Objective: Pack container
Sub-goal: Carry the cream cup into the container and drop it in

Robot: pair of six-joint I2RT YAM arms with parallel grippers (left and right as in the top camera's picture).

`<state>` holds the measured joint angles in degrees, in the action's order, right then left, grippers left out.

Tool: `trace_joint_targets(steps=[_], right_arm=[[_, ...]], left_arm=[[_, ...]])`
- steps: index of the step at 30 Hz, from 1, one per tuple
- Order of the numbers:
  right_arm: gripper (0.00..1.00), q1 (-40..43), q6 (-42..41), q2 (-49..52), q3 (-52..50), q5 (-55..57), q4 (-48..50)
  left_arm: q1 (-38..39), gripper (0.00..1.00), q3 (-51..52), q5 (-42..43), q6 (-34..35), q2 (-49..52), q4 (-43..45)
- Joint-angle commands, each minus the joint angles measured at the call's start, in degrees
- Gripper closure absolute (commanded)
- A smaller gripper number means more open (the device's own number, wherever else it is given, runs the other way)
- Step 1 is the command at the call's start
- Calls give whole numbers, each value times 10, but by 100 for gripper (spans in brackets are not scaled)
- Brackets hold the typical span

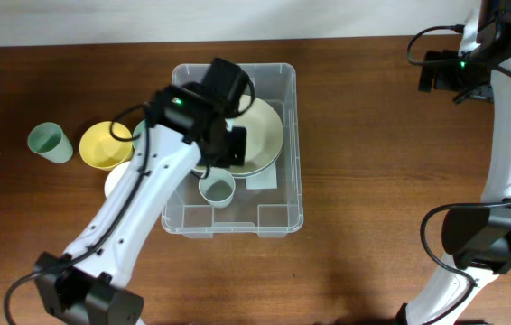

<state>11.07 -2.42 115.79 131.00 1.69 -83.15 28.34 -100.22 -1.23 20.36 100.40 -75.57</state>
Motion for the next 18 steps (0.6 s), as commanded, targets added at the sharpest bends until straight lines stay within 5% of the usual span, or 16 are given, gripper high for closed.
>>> trace_joint_targets(steps=[1, 18], right_arm=[[1, 2, 0, -2, -2, 3, 0], [1, 2, 0, -2, -2, 3, 0]], left_arm=[[5, 99, 61, 0, 8, 1, 23], [11, 96, 158, 24, 8, 2, 120]])
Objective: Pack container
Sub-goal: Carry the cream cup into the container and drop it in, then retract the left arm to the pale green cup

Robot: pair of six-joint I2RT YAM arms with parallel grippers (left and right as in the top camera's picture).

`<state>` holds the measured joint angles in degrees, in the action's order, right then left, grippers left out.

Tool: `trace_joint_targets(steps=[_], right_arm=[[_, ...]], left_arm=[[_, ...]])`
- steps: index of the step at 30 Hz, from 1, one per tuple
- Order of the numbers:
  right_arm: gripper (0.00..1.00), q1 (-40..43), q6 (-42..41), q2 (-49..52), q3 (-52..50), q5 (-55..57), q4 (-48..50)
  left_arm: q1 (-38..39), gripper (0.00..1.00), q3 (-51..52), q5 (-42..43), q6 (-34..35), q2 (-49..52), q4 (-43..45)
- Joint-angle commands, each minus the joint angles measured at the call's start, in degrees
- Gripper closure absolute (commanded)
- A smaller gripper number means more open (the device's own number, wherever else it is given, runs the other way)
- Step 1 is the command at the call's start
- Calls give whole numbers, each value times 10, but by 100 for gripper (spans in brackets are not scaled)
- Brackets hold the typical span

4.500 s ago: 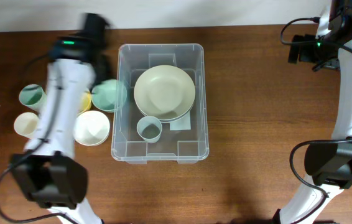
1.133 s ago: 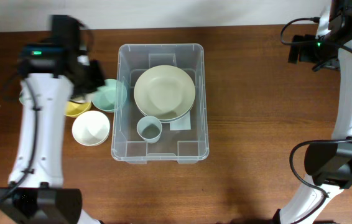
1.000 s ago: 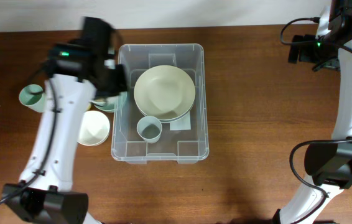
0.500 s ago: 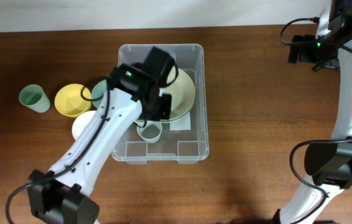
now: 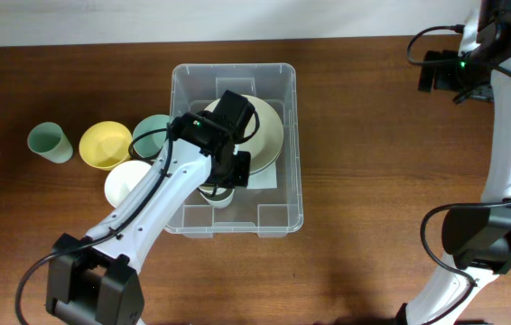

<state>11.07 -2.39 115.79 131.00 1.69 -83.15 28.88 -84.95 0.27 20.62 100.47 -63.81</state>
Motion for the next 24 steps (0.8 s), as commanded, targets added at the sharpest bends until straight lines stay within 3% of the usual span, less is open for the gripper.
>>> trace_joint_targets(steps=[1, 3, 5, 10, 16, 20, 24], right_arm=[[1, 2, 0, -2, -2, 3, 0], [1, 2, 0, -2, -2, 3, 0], [1, 2, 0, -2, -2, 3, 0], [1, 2, 0, -2, -2, 3, 0], [1, 2, 0, -2, -2, 3, 0], [1, 2, 0, -2, -2, 3, 0], [1, 2, 0, -2, -2, 3, 0]], left_arm=[[6, 82, 5, 9, 5, 1, 2], [6, 62, 5, 8, 5, 1, 3], [6, 57, 4, 0, 3, 1, 7], [-3, 54, -39, -32, 0, 0, 5], [-60, 53, -183, -189, -10, -2, -49], [-115, 50, -252, -243, -10, -2, -86], [-197, 38, -278, -307, -10, -3, -68]])
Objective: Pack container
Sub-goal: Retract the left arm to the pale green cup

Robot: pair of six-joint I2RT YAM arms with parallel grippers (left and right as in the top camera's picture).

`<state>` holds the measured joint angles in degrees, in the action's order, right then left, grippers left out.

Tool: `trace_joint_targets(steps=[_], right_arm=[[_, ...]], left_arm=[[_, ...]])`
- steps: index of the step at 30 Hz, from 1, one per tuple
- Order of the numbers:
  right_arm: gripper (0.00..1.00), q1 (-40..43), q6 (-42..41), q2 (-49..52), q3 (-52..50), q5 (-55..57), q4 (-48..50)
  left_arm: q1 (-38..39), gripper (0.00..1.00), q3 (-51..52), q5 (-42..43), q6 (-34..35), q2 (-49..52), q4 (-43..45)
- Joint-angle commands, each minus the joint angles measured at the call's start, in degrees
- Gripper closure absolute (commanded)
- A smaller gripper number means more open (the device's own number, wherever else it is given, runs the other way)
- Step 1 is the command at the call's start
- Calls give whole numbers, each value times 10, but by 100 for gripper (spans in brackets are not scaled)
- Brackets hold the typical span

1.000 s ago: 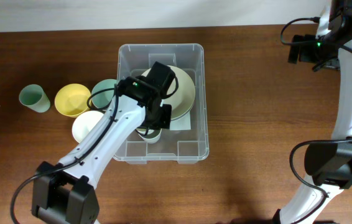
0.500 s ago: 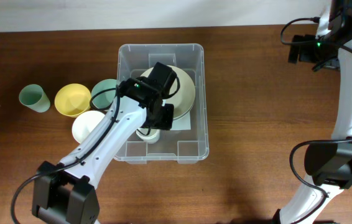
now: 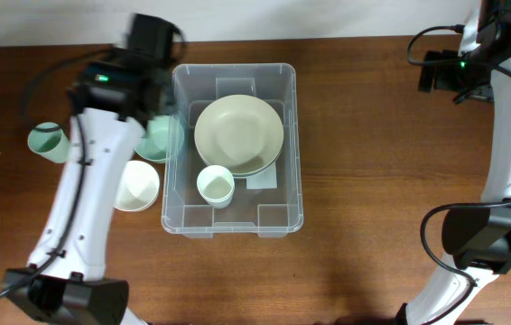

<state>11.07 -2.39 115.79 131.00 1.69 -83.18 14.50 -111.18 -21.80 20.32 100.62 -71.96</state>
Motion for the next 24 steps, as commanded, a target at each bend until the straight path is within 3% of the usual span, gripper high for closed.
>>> trace_joint_targets(steps=[1, 10, 12, 24], right_arm=[[1, 2, 0, -2, -2, 3, 0], [1, 2, 0, -2, -2, 3, 0], [1, 2, 0, -2, -2, 3, 0], [1, 2, 0, -2, -2, 3, 0]], left_arm=[[-89, 36, -16, -89, -7, -3, 31], [-231, 35, -15, -39, -7, 23, 95], [-259, 35, -15, 22, -56, 58, 121], [-289, 34, -15, 26, -48, 225, 165]])
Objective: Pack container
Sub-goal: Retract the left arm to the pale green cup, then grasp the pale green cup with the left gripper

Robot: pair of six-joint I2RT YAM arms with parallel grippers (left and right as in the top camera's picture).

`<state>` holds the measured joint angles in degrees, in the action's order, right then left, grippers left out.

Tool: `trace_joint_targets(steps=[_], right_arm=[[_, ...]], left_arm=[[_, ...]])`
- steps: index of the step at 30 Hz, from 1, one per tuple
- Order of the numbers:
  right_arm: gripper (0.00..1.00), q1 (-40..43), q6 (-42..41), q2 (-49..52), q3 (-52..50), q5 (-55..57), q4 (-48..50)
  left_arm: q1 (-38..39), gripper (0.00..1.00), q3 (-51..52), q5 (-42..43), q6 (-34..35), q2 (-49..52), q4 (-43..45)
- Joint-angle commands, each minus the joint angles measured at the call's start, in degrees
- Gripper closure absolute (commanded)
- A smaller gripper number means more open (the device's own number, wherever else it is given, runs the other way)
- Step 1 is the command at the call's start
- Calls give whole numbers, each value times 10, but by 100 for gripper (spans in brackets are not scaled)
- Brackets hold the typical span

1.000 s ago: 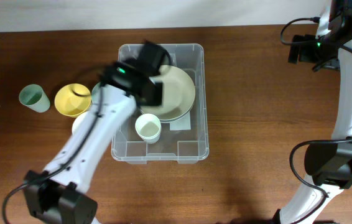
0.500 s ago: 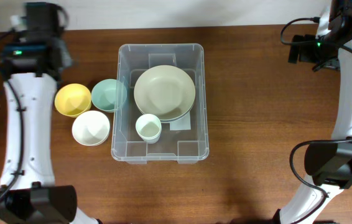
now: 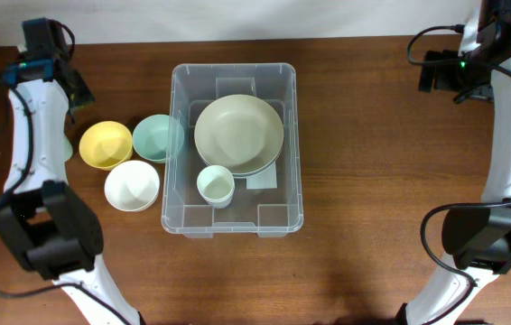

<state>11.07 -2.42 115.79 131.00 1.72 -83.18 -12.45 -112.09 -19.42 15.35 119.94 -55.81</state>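
Note:
The clear plastic container (image 3: 292, 181) stands mid-table. Inside it lie a pale green plate (image 3: 238, 135) and, in front of the plate, an upright pale green cup (image 3: 215, 185). Left of the container sit a green bowl (image 3: 154, 138), a yellow bowl (image 3: 104, 144) and a white bowl (image 3: 131, 185). My left gripper (image 3: 78, 88) is at the far upper left, well away from the container, with nothing visibly held; its jaws are too small to read. My right gripper (image 3: 432, 72) hovers high at the upper right, its jaws not visible.
Only a sliver of another green cup (image 3: 66, 147) shows behind the left arm's link, left of the yellow bowl. The wall edge runs along the top. Bare wood lies between the container and the right arm.
My left arm has moved from beside the container's left wall, over the green bowl, to the far upper left corner. It now covers the green cup on the table. The right arm is unchanged.
My left gripper was inside the container above the plate, with the cup standing in front of it. Then it was down over that cup. Then it was outside the container at its left wall, the cup left standing inside. Now it is at the far left.

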Motion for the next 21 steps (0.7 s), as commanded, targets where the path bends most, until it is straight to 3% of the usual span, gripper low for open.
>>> trace_joint_targets(steps=[1, 12, 18, 21], right_arm=[[1, 2, 0, -2, -2, 3, 0], [1, 2, 0, -2, -2, 3, 0], [1, 2, 0, -2, -2, 3, 0], [1, 2, 0, -2, -2, 3, 0]], left_arm=[[-27, 34, -6, 2, 8, 42, 3], [-66, 35, -5, 92, 9, 96, 12], [-65, 36, -5, 96, 8, 134, 11], [-66, 43, -5, 96, 8, 140, 9]])
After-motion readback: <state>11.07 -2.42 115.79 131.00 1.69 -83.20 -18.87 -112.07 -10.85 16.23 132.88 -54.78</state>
